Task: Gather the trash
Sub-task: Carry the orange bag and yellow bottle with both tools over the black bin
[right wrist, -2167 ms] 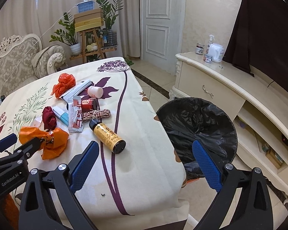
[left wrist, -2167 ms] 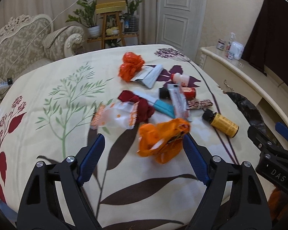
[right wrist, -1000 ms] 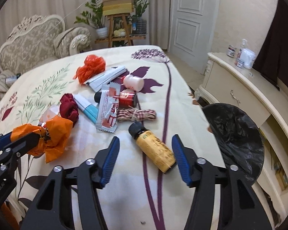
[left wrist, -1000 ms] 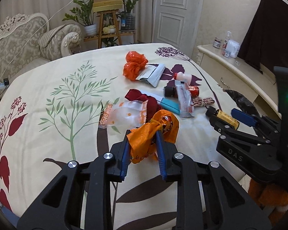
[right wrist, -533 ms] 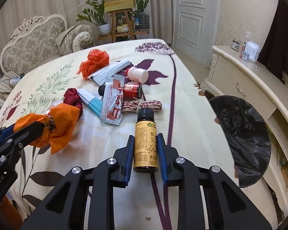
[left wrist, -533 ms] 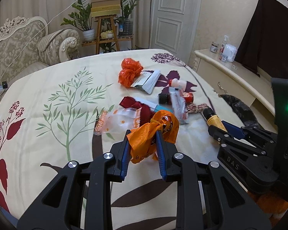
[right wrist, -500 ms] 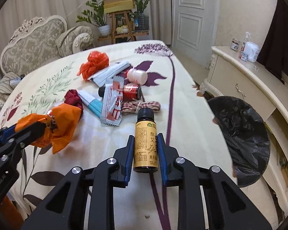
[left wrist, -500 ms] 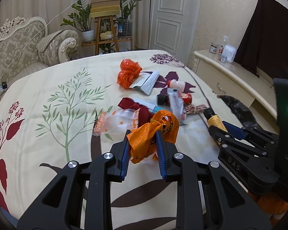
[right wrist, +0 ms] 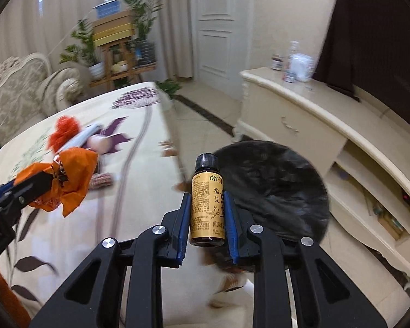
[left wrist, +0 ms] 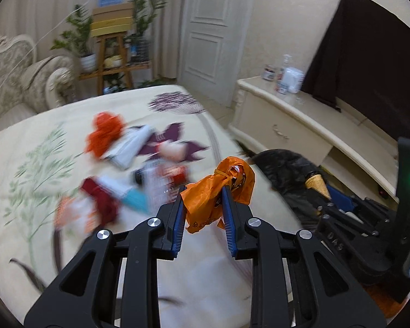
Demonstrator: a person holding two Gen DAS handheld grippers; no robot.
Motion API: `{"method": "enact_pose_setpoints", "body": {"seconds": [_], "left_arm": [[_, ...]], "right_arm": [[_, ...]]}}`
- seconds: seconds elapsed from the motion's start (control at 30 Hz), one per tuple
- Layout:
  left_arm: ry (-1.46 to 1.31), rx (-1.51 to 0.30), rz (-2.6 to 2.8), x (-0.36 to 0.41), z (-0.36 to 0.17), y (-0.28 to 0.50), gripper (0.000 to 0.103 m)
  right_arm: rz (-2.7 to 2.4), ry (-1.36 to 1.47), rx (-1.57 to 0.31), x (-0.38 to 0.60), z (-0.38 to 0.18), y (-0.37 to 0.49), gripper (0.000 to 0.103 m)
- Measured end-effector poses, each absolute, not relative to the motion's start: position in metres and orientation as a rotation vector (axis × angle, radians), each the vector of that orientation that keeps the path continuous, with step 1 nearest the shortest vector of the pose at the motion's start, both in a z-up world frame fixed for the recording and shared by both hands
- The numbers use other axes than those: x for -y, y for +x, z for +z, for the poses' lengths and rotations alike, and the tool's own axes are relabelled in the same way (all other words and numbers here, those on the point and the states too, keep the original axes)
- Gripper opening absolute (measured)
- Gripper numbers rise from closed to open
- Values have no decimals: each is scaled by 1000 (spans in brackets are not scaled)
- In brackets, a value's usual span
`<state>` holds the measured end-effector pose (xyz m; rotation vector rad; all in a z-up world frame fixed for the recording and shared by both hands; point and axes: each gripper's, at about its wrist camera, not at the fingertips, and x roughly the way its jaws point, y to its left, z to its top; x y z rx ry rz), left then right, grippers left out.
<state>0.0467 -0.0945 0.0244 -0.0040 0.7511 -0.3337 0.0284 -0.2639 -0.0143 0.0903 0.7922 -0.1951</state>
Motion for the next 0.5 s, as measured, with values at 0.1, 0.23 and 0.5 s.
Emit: {"method": "enact_pose_setpoints", "body": {"seconds": [0.1,0.23,0.5], "left_arm": [[22,-731,-365,125,25,55,25],[48,-746,-392,161,17,69,25],[97,-767,-393,211,3,97,25]], "right_arm": [[-238,104,-790,286,-19,33,25],[-270,127,-790,308,-23,40,25],[-309,157,-792,341,-34,54,25]]}}
